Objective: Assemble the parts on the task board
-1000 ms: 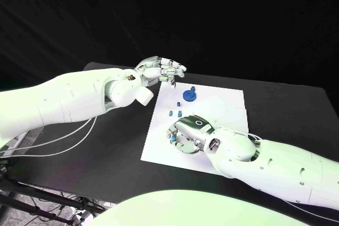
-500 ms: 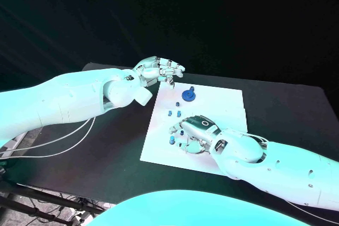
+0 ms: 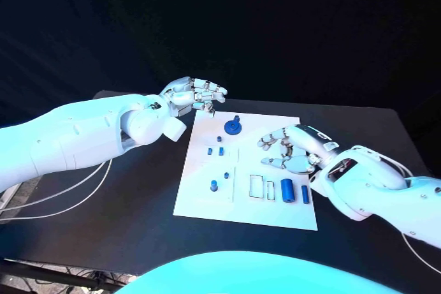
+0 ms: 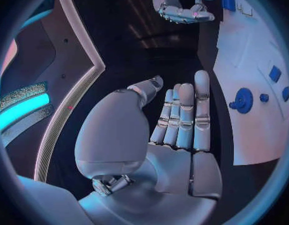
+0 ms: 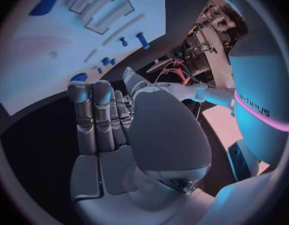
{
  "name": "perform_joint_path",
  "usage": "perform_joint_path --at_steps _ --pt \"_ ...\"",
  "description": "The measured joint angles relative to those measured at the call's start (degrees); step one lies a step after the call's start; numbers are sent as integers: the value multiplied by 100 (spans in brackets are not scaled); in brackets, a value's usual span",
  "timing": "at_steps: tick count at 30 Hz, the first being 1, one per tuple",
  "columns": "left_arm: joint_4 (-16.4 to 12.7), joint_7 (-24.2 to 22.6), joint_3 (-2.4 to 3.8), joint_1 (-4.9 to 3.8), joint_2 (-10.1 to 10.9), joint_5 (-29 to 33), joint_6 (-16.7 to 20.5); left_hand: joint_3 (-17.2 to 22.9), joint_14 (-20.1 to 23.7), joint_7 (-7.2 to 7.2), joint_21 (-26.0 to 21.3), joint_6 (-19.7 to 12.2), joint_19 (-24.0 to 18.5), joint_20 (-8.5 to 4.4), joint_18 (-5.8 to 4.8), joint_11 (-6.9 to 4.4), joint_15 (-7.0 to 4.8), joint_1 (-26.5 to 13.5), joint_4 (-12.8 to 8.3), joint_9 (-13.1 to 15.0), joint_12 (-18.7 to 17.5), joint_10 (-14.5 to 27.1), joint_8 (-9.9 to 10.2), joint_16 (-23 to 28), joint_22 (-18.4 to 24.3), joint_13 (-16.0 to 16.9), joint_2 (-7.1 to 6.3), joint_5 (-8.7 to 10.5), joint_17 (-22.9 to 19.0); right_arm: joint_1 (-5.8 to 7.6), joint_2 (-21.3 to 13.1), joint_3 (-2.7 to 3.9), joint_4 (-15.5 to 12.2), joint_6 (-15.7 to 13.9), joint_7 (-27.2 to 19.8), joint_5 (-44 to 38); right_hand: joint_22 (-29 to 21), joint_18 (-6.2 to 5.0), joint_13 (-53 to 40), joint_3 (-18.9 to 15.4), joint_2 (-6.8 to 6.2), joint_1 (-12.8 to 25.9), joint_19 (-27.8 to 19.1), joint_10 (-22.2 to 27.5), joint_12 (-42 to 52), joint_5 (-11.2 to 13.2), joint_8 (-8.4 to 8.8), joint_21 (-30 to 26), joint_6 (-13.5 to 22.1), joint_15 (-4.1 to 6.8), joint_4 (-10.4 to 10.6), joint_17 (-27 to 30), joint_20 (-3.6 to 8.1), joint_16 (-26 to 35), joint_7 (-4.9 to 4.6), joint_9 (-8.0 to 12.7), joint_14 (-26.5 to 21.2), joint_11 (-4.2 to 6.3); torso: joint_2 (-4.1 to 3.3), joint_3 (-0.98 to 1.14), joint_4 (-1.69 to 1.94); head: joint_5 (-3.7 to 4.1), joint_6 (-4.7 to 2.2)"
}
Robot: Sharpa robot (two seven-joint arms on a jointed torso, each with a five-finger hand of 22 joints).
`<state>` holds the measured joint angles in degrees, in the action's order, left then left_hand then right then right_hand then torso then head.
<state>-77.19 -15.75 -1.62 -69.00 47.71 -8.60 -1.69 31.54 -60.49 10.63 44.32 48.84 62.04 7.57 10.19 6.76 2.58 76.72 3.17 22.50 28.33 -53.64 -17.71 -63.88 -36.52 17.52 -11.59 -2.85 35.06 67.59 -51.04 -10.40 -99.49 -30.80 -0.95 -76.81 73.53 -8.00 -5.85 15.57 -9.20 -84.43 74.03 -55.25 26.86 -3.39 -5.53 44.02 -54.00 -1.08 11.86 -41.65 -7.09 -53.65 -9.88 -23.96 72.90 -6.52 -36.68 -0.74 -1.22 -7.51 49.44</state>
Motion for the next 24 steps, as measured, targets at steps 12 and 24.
perform_joint_path --at_steps 12,24 --pt "3 -17 -6 7 47 1 3 0 0 0 -24 0 0 0 0 0 0 0 0 -1 0 0 0 0 6 -5 0 0 -5 75 -1182 -76 -323 707 897 1806 142 497 -5820 -533 -61 738 971 -2377 4563 -497 -1044 3211 240 303 444 -3307 329 -2945 277 -474 1084 444 68 -4 -63 415 14" --pt "-10 -20 -8 9 51 8 2 -23 0 20 -23 -20 0 0 0 0 0 0 23 -1 0 -1 0 0 6 -5 0 0 -4 -175 -1010 -117 -595 846 1844 1813 141 677 -6912 -899 114 986 970 -2849 6008 -783 -1470 4250 282 303 466 -3331 329 -3614 295 -580 1083 438 67 -2 -77 509 27"
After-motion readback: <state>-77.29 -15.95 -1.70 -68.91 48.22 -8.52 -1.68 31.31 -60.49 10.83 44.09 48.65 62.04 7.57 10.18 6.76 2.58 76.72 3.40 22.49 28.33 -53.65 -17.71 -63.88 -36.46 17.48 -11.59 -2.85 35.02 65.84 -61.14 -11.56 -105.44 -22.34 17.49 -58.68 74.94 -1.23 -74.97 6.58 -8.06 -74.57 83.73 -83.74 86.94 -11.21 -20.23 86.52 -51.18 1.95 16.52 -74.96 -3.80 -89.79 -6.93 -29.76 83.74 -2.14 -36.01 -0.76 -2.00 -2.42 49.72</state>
